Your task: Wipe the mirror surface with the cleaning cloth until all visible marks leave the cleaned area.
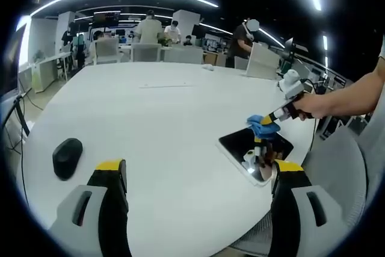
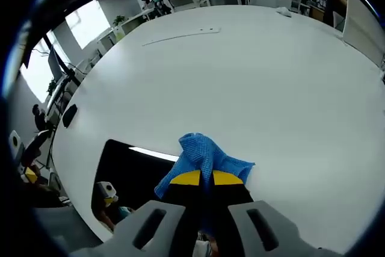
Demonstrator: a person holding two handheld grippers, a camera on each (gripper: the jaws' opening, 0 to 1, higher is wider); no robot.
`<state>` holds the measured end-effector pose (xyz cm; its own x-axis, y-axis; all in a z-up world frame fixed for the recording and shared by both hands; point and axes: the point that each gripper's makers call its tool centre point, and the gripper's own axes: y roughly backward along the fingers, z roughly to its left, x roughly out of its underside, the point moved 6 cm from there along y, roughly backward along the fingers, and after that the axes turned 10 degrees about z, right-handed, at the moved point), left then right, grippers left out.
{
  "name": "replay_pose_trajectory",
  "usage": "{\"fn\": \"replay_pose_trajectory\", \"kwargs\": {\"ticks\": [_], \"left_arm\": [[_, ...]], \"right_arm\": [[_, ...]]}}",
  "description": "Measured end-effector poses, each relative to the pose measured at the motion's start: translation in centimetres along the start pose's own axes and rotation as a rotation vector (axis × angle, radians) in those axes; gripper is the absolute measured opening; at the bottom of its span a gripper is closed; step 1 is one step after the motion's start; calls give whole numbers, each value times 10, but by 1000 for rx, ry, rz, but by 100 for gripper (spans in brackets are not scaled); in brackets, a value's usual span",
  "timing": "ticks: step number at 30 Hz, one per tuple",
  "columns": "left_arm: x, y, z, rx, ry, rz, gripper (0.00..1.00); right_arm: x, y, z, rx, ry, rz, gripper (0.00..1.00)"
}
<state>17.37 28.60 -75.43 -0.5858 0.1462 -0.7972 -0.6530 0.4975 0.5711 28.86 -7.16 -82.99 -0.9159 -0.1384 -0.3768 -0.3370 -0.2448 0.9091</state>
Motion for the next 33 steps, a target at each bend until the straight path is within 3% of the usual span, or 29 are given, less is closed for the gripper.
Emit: {"fn": "replay_pose_trajectory", "kwargs": {"ticks": [16,33], "left_arm": [[-6,1,5,6,-5,-4,99],[3,3,11,2,13,1,99]], "right_arm": [[-10,-14,56,-54,71,16,0],[-24,-30,102,-99,138,34,0]]}}
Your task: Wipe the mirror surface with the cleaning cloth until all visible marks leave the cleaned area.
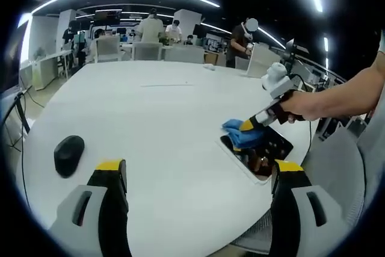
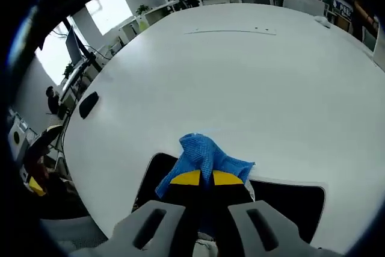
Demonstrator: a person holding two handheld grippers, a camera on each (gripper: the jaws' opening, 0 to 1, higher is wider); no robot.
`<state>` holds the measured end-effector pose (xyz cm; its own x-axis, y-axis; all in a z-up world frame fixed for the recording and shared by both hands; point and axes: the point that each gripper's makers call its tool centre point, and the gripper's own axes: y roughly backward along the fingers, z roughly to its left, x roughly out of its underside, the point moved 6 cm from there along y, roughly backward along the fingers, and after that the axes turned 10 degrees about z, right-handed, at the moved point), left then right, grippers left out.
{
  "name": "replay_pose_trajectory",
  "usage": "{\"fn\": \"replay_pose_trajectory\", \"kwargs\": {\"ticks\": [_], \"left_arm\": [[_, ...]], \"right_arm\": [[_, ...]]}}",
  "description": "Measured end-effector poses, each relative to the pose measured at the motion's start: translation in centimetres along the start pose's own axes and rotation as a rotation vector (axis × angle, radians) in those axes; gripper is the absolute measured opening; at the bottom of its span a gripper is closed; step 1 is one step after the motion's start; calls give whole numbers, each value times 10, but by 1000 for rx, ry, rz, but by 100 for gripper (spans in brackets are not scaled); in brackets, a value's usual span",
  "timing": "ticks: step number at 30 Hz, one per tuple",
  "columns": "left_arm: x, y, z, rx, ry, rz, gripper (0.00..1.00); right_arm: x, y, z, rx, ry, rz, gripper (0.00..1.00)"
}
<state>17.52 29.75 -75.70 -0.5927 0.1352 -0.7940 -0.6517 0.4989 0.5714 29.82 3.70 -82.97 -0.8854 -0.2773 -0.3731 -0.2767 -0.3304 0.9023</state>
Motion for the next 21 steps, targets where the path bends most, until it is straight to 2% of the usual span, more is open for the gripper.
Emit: {"fn": "replay_pose_trajectory", "kwargs": {"ticks": [11,21], "left_arm": [[-1,2,-2,-1,-4,1,99],[0,2,-5,0,-3,5,99]], "right_arm": [[-10,-10,21,-42,9,-6,0],[-11,-10,19,-44,0,-10,0]]}}
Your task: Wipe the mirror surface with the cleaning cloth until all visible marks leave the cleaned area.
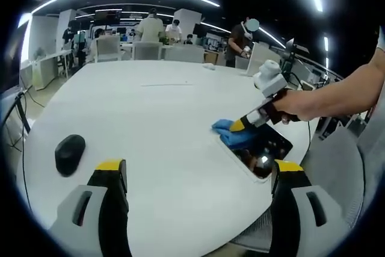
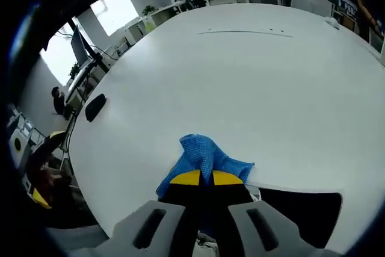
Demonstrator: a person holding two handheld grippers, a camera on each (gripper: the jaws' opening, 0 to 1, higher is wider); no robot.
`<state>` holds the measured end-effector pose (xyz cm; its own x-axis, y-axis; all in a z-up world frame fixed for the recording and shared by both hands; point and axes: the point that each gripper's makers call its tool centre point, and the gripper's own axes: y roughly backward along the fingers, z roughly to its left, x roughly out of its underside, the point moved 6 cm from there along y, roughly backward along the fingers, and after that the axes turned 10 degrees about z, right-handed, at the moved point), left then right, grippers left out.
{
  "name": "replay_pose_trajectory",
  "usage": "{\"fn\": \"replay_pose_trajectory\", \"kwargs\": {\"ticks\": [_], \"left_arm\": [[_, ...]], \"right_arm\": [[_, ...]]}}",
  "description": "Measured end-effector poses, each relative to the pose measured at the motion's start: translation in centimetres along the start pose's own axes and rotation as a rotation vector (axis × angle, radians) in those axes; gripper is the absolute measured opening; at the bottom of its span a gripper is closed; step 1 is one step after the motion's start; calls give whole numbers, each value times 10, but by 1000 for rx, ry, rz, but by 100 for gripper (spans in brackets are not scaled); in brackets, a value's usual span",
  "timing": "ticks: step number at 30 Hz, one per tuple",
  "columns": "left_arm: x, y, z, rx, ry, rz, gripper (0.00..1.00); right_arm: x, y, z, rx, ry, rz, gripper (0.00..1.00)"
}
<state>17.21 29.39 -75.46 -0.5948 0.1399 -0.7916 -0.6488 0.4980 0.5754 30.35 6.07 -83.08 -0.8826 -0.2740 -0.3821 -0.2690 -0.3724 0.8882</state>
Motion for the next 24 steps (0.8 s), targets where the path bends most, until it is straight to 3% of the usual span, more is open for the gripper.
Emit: {"fn": "replay_pose_trajectory", "kwargs": {"ticks": [4,14,24], "left_arm": [[1,0,-2,3,-5,7,98],[1,4,1,-2,-6,8,98],[-3,5,-3,-6,-7,0,98]], "right_arm": [[-2,-4,10,-11,23,-9,0],[-2,-5,12,-12,25,-20,0],[14,0,20,-10,56,-16,0]]}}
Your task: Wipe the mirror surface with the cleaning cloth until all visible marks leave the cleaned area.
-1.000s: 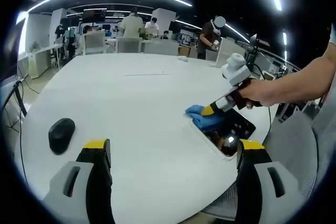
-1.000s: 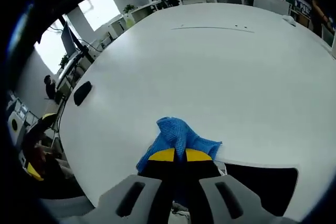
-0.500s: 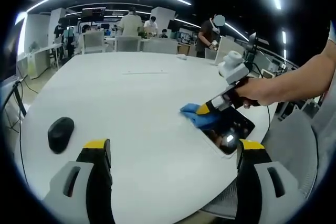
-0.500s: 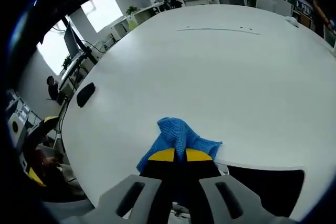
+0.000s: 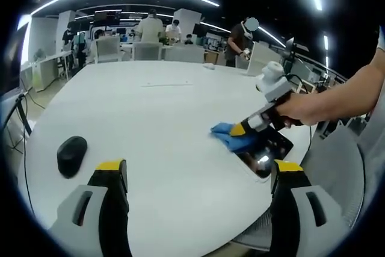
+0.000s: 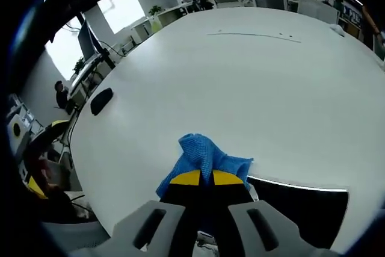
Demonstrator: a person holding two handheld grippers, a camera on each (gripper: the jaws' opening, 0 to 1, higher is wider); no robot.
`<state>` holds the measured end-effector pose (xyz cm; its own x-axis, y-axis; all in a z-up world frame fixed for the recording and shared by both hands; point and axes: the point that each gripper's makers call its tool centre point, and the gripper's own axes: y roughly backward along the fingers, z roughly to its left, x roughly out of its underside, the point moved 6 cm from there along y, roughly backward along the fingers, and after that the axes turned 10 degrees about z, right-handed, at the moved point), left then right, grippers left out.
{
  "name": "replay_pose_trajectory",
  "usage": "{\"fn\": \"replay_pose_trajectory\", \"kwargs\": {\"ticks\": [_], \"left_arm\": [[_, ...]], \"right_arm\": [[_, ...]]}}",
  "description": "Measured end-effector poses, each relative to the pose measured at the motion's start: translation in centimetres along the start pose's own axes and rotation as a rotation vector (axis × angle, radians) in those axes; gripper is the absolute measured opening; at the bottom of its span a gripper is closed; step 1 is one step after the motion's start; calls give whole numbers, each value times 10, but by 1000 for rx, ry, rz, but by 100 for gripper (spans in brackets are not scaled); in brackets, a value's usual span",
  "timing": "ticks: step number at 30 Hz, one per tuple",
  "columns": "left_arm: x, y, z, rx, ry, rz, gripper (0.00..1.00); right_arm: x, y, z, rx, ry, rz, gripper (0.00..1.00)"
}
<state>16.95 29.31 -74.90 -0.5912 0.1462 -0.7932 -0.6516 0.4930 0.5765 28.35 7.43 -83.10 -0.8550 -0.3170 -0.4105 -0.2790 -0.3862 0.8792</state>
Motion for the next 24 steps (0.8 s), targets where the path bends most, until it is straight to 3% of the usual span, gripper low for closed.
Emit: {"fn": "replay_pose_trajectory", "kwargs": {"ticks": [17,24], "left_arm": [[-2,-5,-8,8,-8,-9,98],[2,-9,-16,17,-7,-3,98]], "right_arm": [[22,8,10,-41,2,26,0],[23,9,9,-51,26,26,0]]}}
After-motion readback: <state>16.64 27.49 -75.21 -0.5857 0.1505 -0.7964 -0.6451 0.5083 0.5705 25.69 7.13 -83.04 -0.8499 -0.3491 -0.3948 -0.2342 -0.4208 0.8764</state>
